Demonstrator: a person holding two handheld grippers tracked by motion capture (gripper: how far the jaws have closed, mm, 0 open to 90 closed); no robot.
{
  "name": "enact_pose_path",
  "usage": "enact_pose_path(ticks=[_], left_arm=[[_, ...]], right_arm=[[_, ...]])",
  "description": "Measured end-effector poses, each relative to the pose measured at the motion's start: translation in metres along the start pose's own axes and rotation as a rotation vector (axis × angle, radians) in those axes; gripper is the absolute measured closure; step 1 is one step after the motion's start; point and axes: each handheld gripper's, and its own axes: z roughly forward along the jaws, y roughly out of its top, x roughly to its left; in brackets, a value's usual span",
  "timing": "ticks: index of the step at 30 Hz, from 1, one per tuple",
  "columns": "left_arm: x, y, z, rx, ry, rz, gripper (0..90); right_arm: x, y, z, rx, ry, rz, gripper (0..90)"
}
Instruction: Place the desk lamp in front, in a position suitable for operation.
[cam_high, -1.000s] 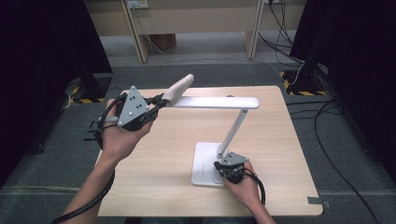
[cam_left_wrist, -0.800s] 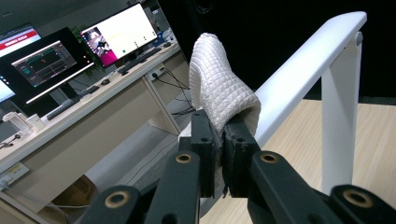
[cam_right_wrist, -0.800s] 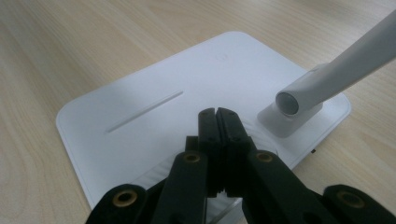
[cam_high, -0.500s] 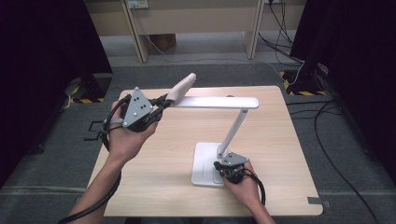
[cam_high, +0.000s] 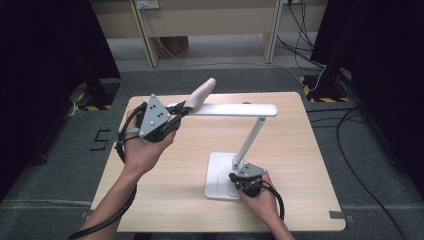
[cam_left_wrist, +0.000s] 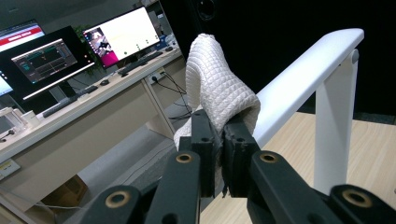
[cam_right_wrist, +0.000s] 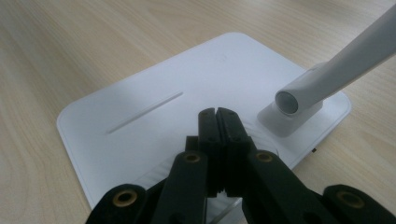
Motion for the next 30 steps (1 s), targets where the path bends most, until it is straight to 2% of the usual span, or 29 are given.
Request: enact_pose_path(ticks=[17, 18, 23, 30], left_arm=[[-0.015, 0.007, 0.008, -0.007, -0.043, -0.006, 84.8], [-0.016, 0.007, 0.009, -0.009, -0.044, -0.011, 84.8], [-0.019, 0.009, 0.011, -0.01, -0.053, -0.026, 84.7], [-0.025, 0.012, 0.014, -0.008, -0.063, -0.02, 84.6]], right_arm=[[0.001, -0.001, 0.0, -0.002, 0.004, 0.012, 89.3], [0.0, 0.0, 0.0, -0.005, 0.001, -0.004, 89.3], [0.001, 0.0, 0.0, -0.003, 0.002, 0.001, 89.3], [0.001, 0.0, 0.0, -0.004, 0.002, 0.001, 89.3]])
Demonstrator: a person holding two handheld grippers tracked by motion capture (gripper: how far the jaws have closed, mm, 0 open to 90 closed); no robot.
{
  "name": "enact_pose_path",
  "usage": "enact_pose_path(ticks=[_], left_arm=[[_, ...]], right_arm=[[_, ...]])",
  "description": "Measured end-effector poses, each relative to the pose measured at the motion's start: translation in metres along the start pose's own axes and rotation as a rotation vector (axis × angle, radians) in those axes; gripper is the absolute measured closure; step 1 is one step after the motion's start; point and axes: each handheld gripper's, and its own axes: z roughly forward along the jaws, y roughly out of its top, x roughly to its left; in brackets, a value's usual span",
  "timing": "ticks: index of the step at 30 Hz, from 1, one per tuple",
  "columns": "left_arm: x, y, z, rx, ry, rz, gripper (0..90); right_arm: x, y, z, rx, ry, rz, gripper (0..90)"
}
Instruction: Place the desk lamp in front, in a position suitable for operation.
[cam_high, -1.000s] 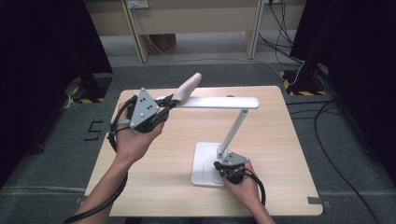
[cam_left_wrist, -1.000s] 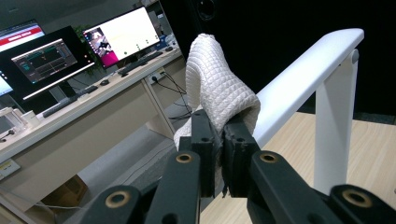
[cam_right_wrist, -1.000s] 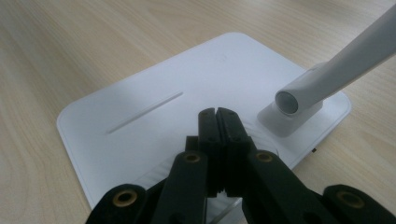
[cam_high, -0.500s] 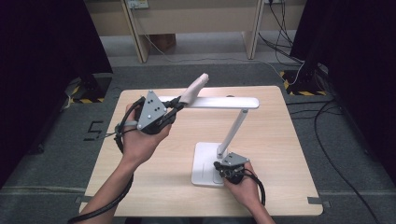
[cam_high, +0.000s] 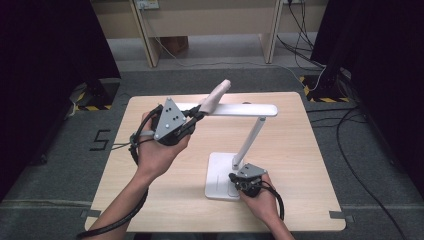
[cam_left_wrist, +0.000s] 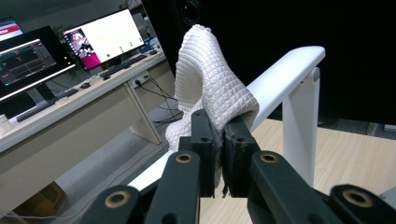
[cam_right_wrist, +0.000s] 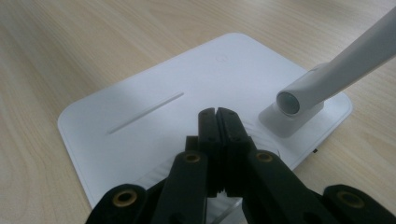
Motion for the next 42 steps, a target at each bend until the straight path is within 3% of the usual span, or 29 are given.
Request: enact_pose_path(ticks=[42], left_arm=[[-0.022, 0.008, 0.025, -0.027, -0.038, -0.019, 84.4]], right_arm=[[0.0, -0.001, 0.001, -0.009, 0.001, 0.007, 89.3]])
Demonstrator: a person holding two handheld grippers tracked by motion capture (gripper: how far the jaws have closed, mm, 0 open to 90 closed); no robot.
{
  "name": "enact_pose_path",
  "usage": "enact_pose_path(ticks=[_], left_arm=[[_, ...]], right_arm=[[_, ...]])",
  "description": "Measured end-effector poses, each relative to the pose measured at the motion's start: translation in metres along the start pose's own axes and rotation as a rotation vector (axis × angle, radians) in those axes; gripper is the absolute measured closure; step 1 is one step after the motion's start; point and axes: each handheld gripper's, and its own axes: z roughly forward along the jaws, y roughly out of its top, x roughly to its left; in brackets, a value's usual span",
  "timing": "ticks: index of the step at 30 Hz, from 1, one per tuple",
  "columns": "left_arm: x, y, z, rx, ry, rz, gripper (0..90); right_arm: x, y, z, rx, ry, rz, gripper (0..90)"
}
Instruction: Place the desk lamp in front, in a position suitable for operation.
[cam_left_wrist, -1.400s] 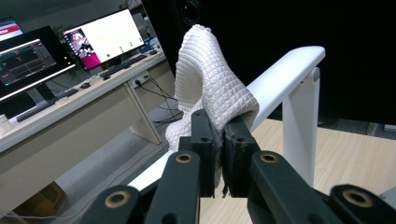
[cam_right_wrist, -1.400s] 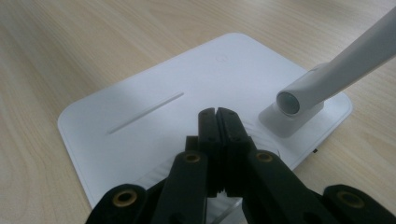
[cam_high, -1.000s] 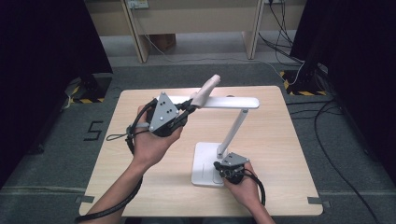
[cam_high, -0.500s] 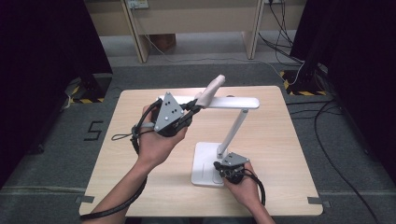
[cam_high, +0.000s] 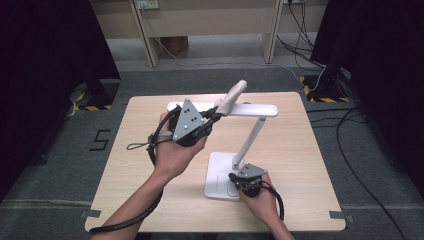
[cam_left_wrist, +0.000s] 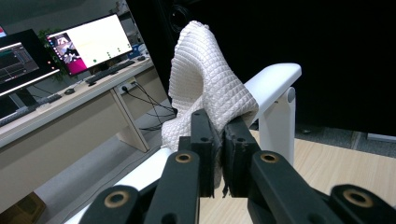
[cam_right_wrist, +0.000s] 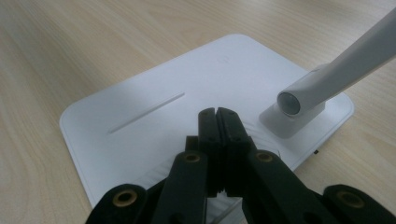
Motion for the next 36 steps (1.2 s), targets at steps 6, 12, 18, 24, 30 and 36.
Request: enact_pose_path(ticks=[6, 12, 18, 24, 30, 36], left_arm=[[-0.003, 0.002, 0.004, -0.001, 0.003, -0.004, 84.5], [-0.006, 0.003, 0.007, -0.002, -0.005, -0.006, 84.5], [-0.009, 0.004, 0.011, -0.008, -0.011, -0.012, 84.5], [-0.012, 0.005, 0.014, -0.015, -0.016, -0.018, 84.5], [-0.015, 0.006, 0.018, -0.022, -0.022, -0.025, 84.4], [-0.017, 0.006, 0.02, -0.022, -0.028, -0.025, 84.4]], right_arm=[[0.0, -0.001, 0.0, -0.005, 0.0, 0.002, 89.4], [0.0, -0.001, 0.0, -0.005, 0.002, 0.005, 89.5], [0.0, -0.001, 0.0, -0.007, 0.004, 0.012, 89.5], [0.0, -0.001, 0.0, -0.01, 0.007, 0.012, 89.5], [0.0, -0.002, 0.0, -0.012, 0.005, 0.014, 89.5], [0.0, -0.002, 0.0, -0.015, 0.005, 0.018, 89.5]])
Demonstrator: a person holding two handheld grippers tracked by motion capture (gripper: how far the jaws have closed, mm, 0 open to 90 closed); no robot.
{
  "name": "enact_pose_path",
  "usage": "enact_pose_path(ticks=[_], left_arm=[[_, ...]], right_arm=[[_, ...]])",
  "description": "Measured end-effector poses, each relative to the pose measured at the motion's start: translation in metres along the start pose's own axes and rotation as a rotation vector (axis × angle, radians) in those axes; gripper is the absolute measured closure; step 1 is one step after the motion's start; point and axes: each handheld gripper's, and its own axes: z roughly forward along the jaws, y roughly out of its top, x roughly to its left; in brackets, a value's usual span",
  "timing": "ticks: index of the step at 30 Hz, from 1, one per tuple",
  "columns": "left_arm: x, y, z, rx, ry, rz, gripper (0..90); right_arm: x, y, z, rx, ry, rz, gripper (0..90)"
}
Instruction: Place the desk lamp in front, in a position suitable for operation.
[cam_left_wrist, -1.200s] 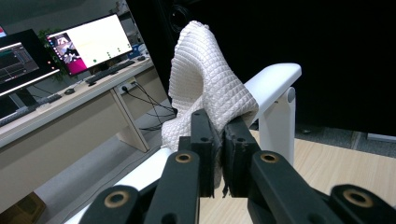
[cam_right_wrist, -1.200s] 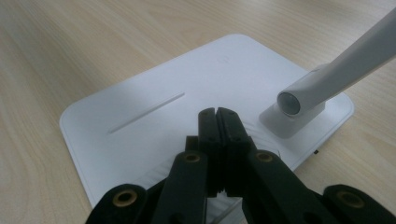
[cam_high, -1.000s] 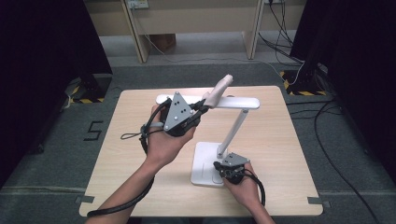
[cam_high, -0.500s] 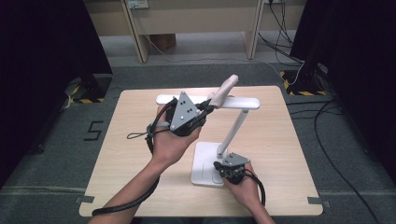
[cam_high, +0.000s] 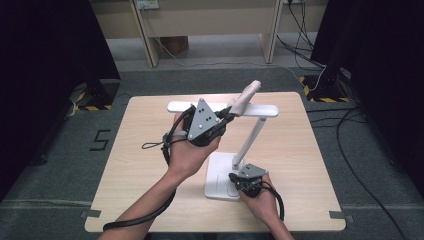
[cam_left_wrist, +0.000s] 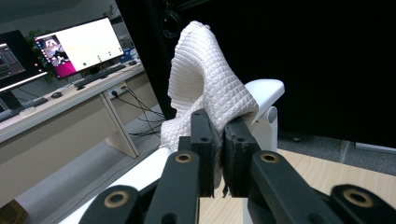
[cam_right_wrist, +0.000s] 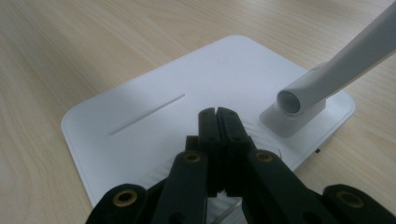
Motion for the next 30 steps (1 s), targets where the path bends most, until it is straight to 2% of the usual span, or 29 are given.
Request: enact_pose_path(ticks=[13, 16, 18, 22, 30], left_arm=[[-0.005, 0.001, 0.005, -0.006, -0.009, -0.007, 84.4], [-0.005, 0.001, 0.006, -0.007, -0.012, -0.004, 84.4], [-0.006, 0.002, 0.007, -0.003, -0.012, -0.004, 84.5], [-0.009, 0.003, 0.01, -0.005, -0.02, -0.001, 84.5], [-0.012, 0.006, 0.015, 0.002, -0.033, -0.002, 84.5]], right_arm=[[0.0, -0.001, 0.0, -0.006, 0.0, 0.0, 89.5], [0.0, -0.001, 0.0, -0.005, 0.004, 0.017, 89.5], [0.0, -0.001, 0.0, -0.008, 0.004, 0.003, 89.5], [0.0, -0.001, 0.0, -0.006, 0.005, 0.016, 89.6], [0.0, -0.002, 0.0, -0.009, 0.002, 0.006, 89.6]])
